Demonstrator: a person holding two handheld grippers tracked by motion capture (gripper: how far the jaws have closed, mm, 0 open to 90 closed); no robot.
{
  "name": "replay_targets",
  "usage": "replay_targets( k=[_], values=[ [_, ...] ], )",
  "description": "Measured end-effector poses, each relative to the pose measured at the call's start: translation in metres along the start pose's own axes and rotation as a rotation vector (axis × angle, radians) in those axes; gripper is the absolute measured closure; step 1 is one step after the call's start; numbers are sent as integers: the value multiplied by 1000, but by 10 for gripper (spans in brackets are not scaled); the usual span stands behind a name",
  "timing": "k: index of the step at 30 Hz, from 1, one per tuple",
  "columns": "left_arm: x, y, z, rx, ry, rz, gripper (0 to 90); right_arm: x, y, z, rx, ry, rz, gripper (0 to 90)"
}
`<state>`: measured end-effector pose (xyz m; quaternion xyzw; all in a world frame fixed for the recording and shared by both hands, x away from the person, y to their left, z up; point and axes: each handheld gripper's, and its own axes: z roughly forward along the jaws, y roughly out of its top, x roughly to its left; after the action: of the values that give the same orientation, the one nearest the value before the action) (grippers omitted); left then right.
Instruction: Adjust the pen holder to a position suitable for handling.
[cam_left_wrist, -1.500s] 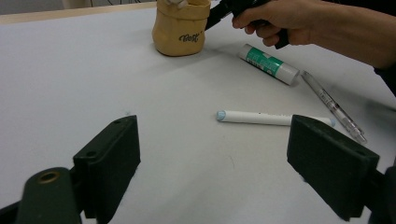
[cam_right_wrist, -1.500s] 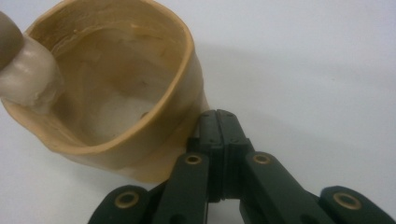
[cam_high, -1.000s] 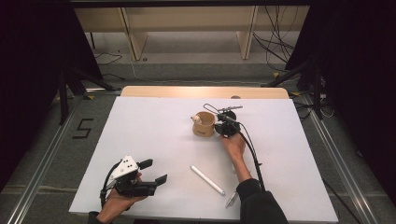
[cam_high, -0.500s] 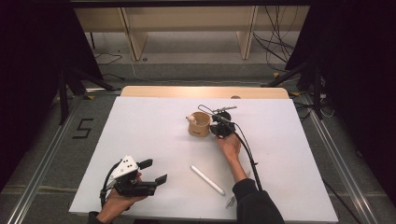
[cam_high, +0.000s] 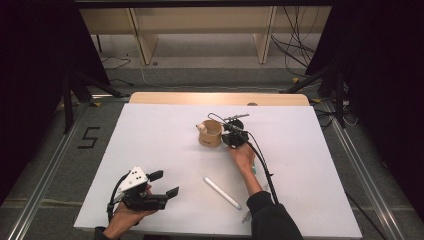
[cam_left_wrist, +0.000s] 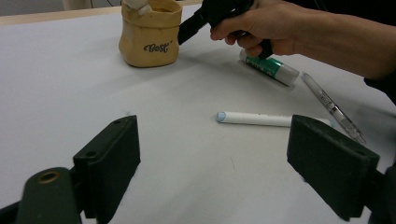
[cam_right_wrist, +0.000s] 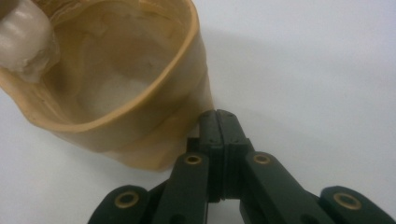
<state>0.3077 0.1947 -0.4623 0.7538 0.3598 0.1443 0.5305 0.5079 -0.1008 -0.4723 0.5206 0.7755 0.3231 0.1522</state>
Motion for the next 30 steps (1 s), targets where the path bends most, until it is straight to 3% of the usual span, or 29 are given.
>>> replay_targets(
  k=[7, 13, 16, 20, 25, 30],
  values=[
    [0, 0, 0, 0, 0, 0, 166, -1, 1, -2, -5, -2, -7, 900],
    [1, 0, -1, 0, 0, -3, 166, -14, 2, -14, -25, -15, -2, 835],
    [0, 0, 0, 1, 1, -2, 166, -19, 3, -27, -48, -13, -27, 754],
    [0, 0, 0, 3, 2, -2, 166, -24, 5, -43, -52, 13, -42, 571],
    [0, 0, 0, 3, 3, -4, 166, -31, 2, -62, -60, 28, -8, 372],
    [0, 0, 0, 3, 3, -5, 166, -36, -4, -77, -68, 33, 12, 294]
  ],
)
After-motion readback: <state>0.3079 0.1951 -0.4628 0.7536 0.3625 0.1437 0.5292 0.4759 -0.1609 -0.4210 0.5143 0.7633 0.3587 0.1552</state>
